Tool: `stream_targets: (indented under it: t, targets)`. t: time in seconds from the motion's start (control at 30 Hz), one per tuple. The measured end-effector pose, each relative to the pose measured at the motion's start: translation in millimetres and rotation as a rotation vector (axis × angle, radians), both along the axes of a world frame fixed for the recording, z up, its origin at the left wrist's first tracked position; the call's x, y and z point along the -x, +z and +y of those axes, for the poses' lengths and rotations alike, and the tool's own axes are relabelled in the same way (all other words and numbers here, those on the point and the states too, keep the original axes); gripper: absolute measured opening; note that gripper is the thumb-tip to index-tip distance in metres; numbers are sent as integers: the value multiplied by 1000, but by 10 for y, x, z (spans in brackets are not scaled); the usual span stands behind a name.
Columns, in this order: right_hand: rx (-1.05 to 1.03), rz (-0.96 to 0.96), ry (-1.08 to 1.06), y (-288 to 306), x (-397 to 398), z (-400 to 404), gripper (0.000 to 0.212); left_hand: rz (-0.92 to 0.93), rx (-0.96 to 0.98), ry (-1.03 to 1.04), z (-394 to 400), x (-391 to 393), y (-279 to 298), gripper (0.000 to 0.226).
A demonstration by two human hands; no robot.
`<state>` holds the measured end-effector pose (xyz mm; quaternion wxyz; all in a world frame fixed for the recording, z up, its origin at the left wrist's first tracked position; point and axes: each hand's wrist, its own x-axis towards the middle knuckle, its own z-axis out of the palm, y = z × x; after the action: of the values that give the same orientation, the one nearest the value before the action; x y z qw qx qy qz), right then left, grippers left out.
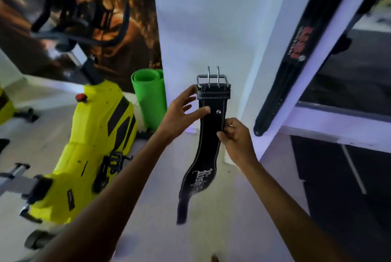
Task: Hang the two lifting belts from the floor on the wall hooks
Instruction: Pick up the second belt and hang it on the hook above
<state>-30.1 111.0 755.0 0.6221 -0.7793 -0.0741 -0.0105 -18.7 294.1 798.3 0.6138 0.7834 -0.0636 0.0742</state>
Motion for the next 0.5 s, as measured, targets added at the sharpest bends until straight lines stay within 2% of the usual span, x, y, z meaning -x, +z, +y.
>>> stream_targets:
  t: [0.2, 0.33, 0.5]
  targets:
    - [-20, -100, -61, 718, 252, -626, 33, -201, 8, -96, -707, 24, 794, 66]
    - [-45, -166, -88, 1116, 327, -1158, 22, -277, 57, -121, -1210, 19, 1205, 58]
    - [-123, -220, -1, 1594, 364, -1858, 14, -339, 199, -164, -1889, 127, 1575, 54]
